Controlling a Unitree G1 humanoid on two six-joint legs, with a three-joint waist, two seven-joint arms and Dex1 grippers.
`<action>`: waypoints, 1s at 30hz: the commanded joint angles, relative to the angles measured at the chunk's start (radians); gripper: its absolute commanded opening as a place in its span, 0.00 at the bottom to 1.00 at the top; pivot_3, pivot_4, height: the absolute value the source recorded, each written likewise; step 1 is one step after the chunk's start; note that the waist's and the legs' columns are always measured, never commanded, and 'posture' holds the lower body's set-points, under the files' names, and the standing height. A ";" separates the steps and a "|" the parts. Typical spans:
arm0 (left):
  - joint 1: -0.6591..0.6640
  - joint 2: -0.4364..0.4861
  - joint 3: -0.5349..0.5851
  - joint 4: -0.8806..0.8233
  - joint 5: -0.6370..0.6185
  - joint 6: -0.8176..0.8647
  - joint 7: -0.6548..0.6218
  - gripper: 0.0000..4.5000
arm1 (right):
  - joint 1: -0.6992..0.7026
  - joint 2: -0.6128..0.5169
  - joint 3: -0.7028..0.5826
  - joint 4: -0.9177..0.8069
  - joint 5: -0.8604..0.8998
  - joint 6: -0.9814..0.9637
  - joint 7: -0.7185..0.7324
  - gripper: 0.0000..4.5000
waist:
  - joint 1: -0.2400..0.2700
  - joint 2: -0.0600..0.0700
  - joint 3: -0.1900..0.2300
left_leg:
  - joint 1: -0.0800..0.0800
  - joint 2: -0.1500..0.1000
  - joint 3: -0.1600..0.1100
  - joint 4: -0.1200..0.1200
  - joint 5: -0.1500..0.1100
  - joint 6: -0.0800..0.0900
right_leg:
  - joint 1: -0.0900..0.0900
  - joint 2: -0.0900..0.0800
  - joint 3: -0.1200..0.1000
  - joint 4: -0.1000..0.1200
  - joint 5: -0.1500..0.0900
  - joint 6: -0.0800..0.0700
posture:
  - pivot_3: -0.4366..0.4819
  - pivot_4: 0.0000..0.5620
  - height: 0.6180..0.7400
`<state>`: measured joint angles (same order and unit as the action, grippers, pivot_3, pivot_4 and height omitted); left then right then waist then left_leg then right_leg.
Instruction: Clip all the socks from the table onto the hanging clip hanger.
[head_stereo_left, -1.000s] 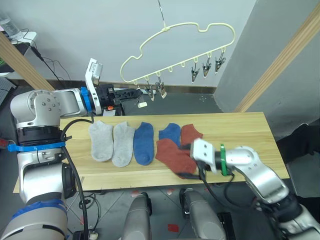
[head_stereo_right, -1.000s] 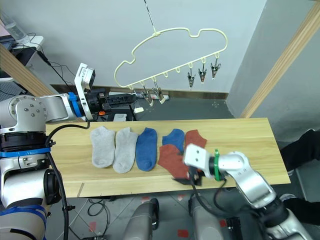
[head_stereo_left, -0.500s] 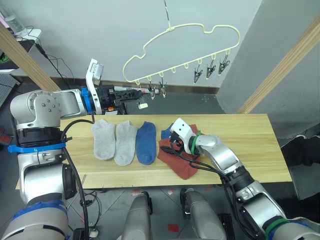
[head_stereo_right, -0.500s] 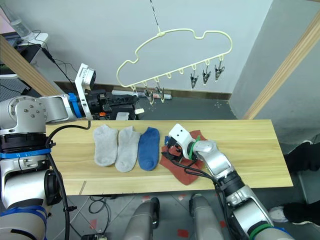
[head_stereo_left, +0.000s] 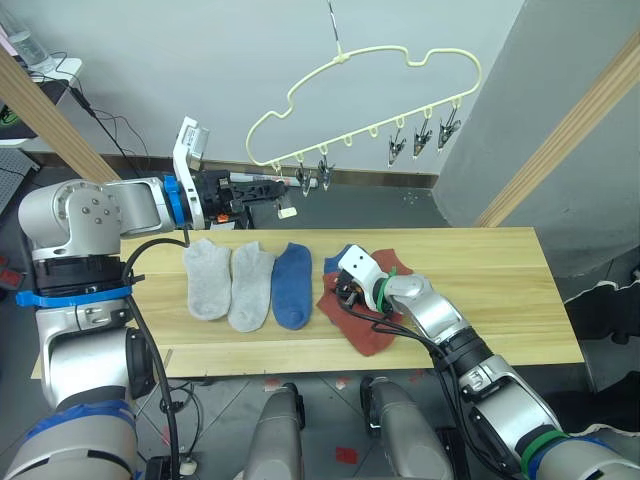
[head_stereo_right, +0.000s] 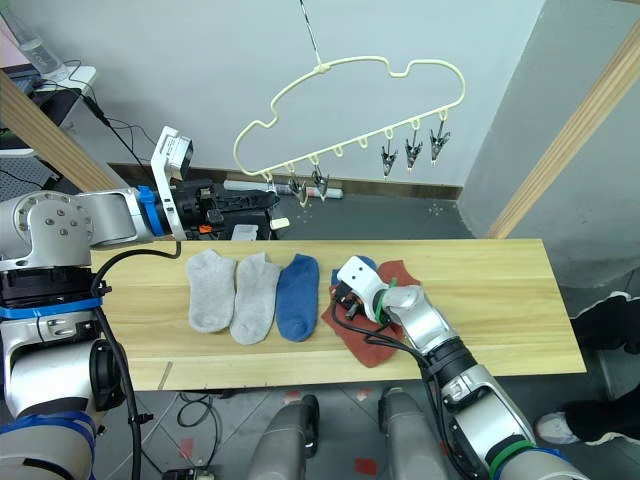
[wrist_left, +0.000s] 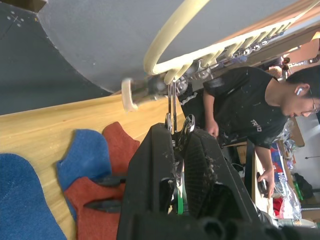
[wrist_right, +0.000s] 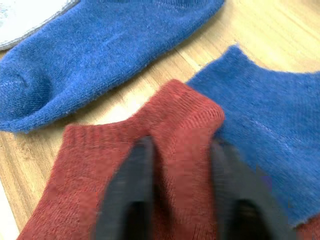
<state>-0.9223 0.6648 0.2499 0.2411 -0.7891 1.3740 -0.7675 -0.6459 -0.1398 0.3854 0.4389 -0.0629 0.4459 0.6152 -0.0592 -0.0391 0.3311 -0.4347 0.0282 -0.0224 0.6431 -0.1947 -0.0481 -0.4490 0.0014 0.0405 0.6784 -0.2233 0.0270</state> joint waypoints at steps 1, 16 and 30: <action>-0.001 0.003 0.029 -0.031 -0.025 0.007 0.002 0.05 | 0.016 -0.017 -0.007 -0.116 0.007 0.000 0.032 0.01 | 0.000 0.000 0.000 | 0.000 0.000 0.000 0.000 0.000 0.000 | 0.000 0.000 0.000 0.000 0.000 0.000 | 0.42 0.60 1.00; -0.003 -0.010 0.019 -0.013 -0.015 -0.016 0.001 0.05 | 0.111 0.018 -0.160 -0.726 0.349 0.470 0.097 0.01 | -0.001 0.000 0.000 | 0.000 0.001 -0.001 -0.001 0.000 0.000 | -0.001 0.001 -0.001 0.000 0.000 0.000 | 0.40 0.60 1.00; -0.034 -0.013 0.015 0.032 -0.015 -0.004 -0.001 0.05 | 0.015 0.079 -0.229 -0.662 0.422 0.486 -0.029 0.01 | -0.001 0.000 0.000 | -0.001 0.001 0.000 -0.002 0.000 0.000 | -0.002 0.000 0.000 -0.002 0.000 0.000 | 0.39 0.58 1.00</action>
<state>-0.9384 0.6422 0.2600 0.2867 -0.7912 1.3666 -0.7558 -0.6160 -0.0693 0.1757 -0.2093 0.3353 0.9534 0.5968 -0.0598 -0.0389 0.3311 -0.4358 0.0289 -0.0225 0.6404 -0.1947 -0.0481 -0.4506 0.0014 0.0402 0.6762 -0.2235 0.0270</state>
